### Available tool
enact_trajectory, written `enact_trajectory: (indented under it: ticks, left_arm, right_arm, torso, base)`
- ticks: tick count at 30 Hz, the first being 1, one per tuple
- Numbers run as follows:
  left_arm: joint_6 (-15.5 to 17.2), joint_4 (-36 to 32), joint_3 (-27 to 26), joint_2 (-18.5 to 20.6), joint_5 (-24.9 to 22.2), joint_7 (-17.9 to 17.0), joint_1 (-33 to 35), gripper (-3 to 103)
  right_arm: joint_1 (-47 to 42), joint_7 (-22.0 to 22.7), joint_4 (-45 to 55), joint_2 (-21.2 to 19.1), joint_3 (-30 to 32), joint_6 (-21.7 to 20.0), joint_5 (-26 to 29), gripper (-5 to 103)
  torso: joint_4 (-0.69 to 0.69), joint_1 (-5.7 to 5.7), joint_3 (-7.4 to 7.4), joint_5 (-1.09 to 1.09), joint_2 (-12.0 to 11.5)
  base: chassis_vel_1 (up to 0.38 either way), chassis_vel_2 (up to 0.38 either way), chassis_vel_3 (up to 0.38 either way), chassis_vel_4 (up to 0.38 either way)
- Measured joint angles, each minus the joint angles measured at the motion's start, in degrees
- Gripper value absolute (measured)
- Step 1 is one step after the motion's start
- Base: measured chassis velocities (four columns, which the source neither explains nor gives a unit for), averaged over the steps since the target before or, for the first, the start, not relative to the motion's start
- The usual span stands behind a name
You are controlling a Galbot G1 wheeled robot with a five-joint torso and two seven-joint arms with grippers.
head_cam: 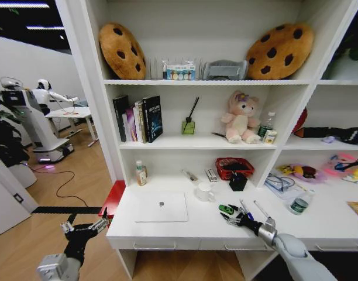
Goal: Organize the objects on the table.
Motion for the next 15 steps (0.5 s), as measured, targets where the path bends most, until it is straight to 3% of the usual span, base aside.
enact_trajectory:
  ticks: [1,3,5,9,15]
  left_arm:
    - [0.0,0.0,0.0,0.0,0.0,0.0,0.0,100]
    - [0.0,0.0,0.0,0.0,0.0,0.0,0.0,100]
    - [0.0,0.0,0.0,0.0,0.0,0.0,0.0,100]
    - [0.0,0.0,0.0,0.01,0.0,0.0,0.0,100]
    - [0.0,0.0,0.0,0.01,0.0,-0.01,0.0,100]
  right_arm:
    - [0.0,0.0,0.0,0.0,0.0,0.0,0.0,67]
    - [-0.44,-0.17,0.24,-0.02,0.44,0.03,0.09,56]
    - [-0.66,-0.25,0.43,-0.02,0.7,0.02,0.17,56]
    - [-1.64,-0.24,1.36,-0.09,1.8,-0.03,0.28,40]
    - [-3.89,-0.22,3.36,-0.76,3.79,0.1,1.44,36]
  torso:
    - [0.0,0.0,0.0,0.0,0.0]
    - [0.0,0.0,0.0,0.0,0.0]
    - [0.0,0.0,0.0,0.01,-0.01]
    - [0.0,0.0,0.01,0.03,-0.01]
    - [0.0,0.0,0.01,0.03,-0.01]
  base:
    - [0.0,0.0,0.0,0.0]
    - [0.0,0.0,0.0,0.0]
    - [0.0,0.0,0.0,0.0]
    - [0.0,0.0,0.0,0.0]
    - [0.0,0.0,0.0,0.0]
